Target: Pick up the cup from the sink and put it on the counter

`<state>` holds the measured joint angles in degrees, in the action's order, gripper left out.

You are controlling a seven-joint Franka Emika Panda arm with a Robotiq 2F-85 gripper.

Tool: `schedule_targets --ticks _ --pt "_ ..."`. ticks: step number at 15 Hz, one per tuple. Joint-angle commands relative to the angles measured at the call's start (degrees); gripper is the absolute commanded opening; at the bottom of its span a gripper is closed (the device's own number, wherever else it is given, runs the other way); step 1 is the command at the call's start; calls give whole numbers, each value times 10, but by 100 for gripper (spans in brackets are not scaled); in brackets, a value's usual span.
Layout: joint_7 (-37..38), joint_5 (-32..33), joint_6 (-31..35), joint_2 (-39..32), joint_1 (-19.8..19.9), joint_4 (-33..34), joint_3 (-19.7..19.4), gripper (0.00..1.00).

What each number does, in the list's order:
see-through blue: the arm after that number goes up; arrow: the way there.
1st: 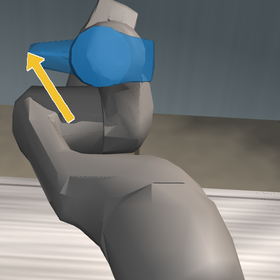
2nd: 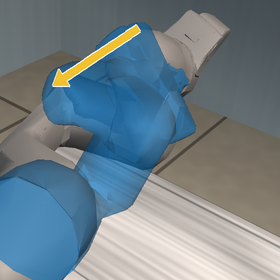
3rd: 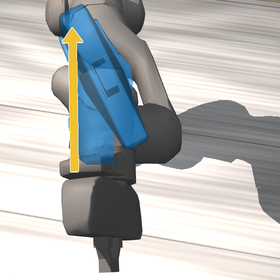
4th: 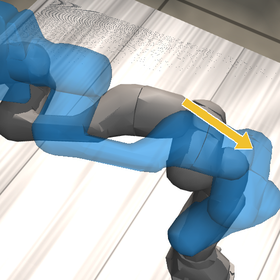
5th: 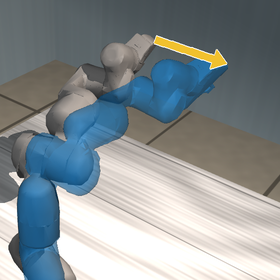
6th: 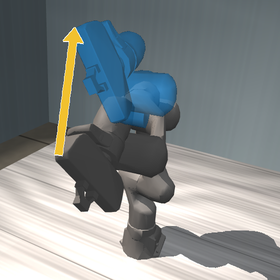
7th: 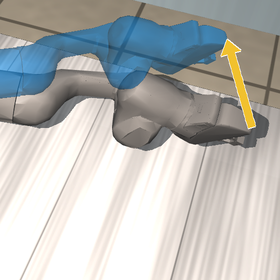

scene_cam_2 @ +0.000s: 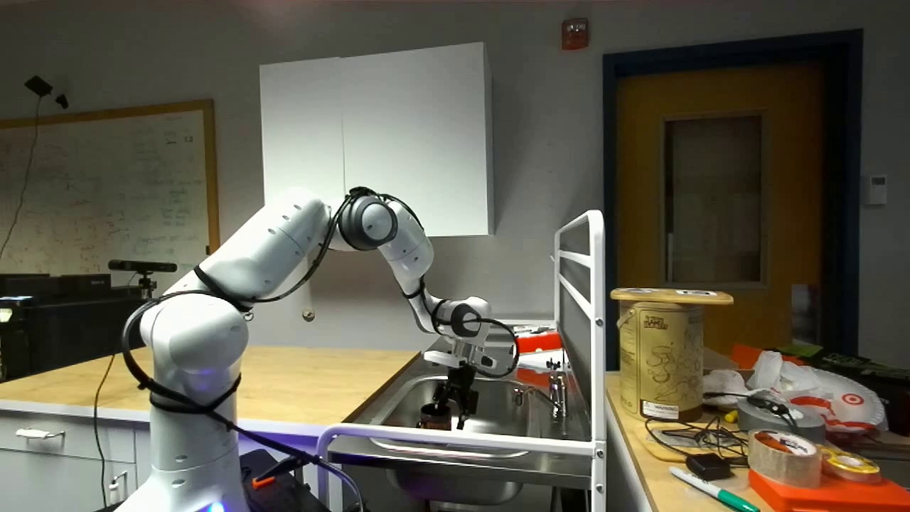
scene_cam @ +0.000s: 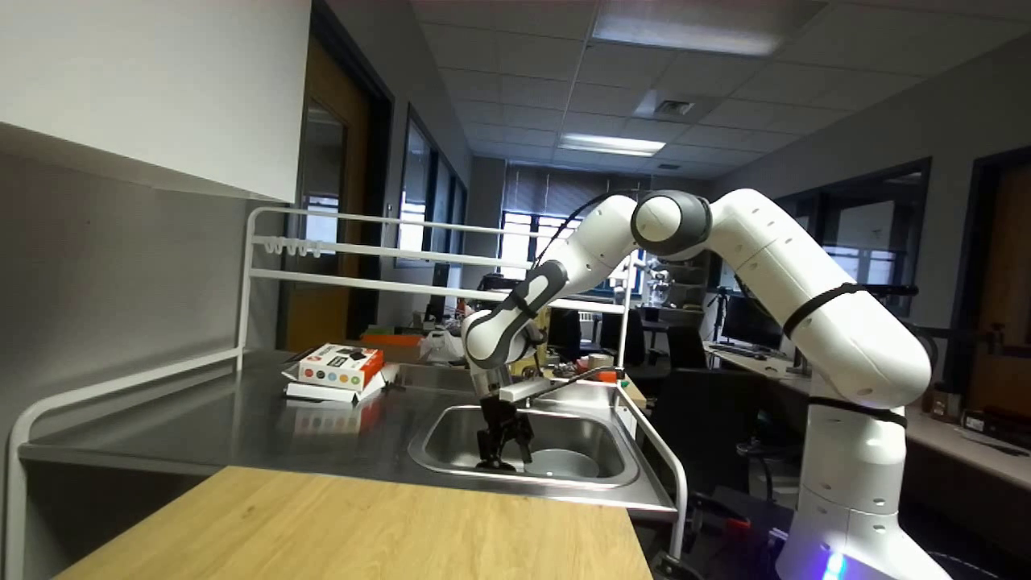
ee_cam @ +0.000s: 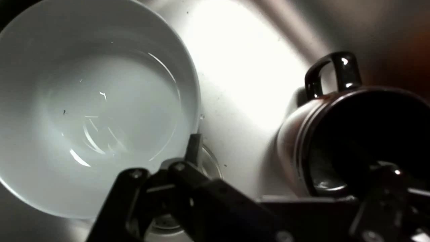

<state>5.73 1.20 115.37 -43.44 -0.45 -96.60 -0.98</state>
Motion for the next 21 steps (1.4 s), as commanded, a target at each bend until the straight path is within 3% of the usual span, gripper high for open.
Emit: schedule_targets --ticks 1,3,10,11,13,21 --pt "-2 -12 -21 -37 1 46 3 75" --pt "1 -10 -22 -46 -1 55 2 67" --pt "2 -13 -29 -38 -6 62 3 12" --pt "1 -15 -30 -36 -6 63 3 8" --pt "0 -20 -30 -34 -3 66 3 4" --pt "8 -27 -18 10 2 37 -3 7"
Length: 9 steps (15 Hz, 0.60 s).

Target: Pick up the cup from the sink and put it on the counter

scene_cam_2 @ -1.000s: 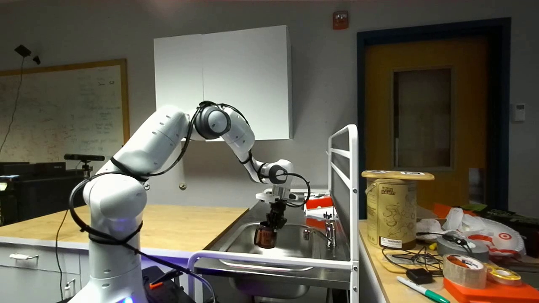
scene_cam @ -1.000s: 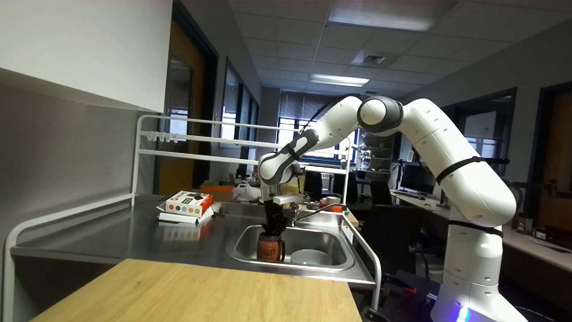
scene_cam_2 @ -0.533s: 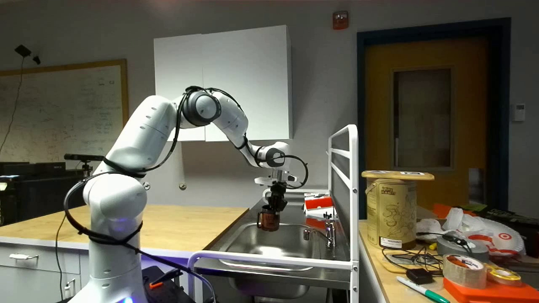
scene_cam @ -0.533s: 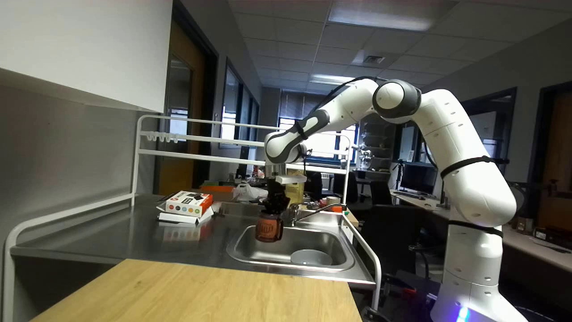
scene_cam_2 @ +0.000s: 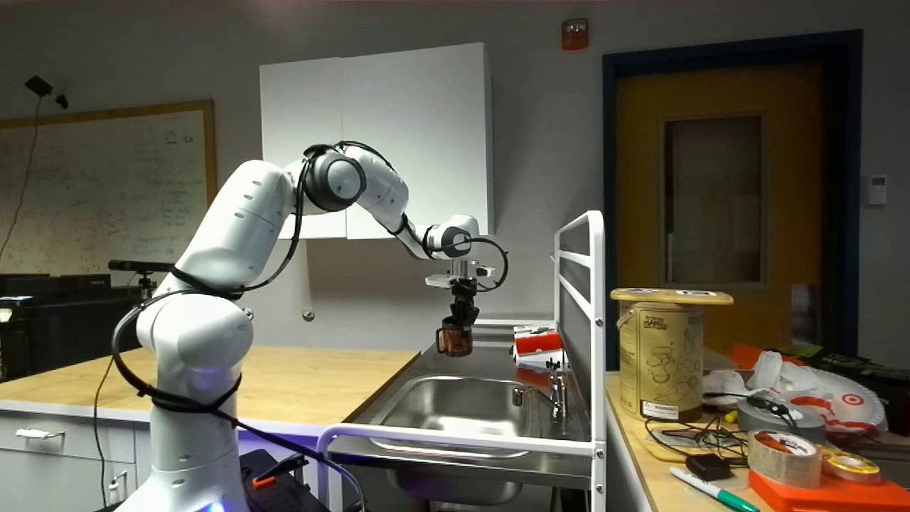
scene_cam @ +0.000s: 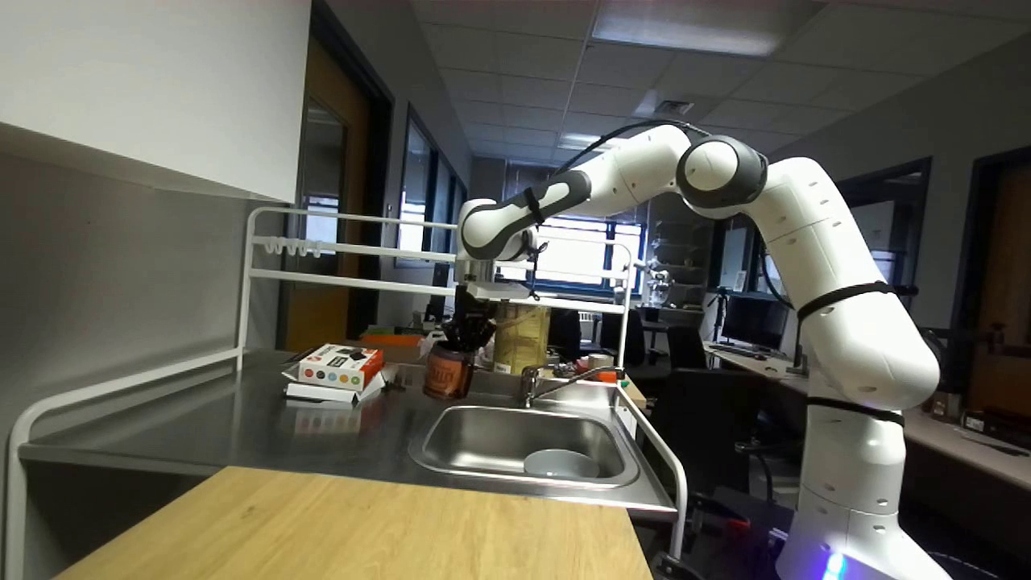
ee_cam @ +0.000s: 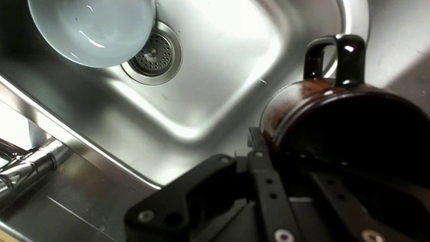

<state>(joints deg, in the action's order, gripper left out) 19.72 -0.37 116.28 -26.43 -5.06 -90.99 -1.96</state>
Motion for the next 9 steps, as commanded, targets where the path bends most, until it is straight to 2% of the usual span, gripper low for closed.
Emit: schedule_targets --ticks 1,9 --pt "48 11 -40 -62 -22 120 0 7" --pt "92 15 -138 -216 -52 334 -7 7"
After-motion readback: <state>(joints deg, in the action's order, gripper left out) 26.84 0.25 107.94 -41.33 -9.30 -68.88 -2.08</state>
